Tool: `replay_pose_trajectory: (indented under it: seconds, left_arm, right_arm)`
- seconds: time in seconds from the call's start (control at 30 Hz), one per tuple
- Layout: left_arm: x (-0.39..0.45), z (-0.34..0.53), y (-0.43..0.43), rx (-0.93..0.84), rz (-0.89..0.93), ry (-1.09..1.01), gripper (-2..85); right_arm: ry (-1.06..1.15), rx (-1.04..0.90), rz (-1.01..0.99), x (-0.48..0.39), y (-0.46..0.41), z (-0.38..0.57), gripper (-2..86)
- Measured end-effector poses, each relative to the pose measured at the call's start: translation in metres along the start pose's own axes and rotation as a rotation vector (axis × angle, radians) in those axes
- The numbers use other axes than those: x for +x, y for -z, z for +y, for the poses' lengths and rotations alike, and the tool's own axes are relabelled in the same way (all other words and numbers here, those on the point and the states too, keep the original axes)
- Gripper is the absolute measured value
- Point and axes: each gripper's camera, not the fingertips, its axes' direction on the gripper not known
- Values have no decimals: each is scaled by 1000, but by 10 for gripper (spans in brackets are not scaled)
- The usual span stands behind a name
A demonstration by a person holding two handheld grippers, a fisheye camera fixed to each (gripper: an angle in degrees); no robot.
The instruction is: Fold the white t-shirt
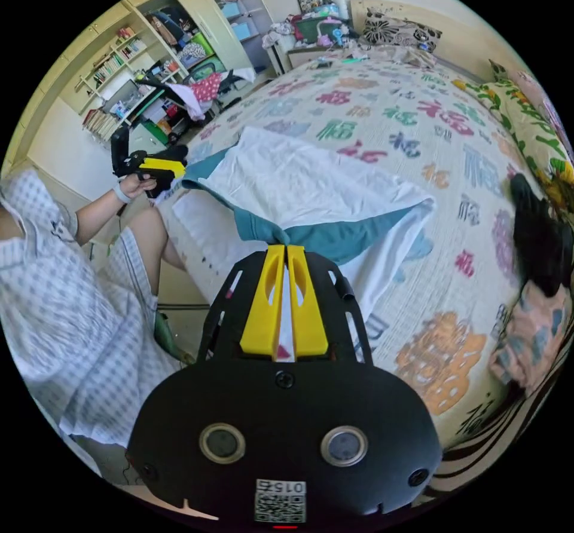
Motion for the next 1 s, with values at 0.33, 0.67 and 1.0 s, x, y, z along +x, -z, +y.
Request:
replay_pose_trajectory:
  seconds: [0.33, 0.67, 1.0]
  left_arm:
    - [37, 49, -35, -251, -109, 69, 21]
    - [20, 7, -10, -64, 37, 225, 47]
    - [-35, 20, -19, -333, 25, 362, 43]
  right_arm:
    - [-7, -213, 36, -26, -40, 68, 8]
    - [-115, -31, -93, -17, -11, 69, -3]
    - [-301, -208, -321, 47, -46, 72, -4]
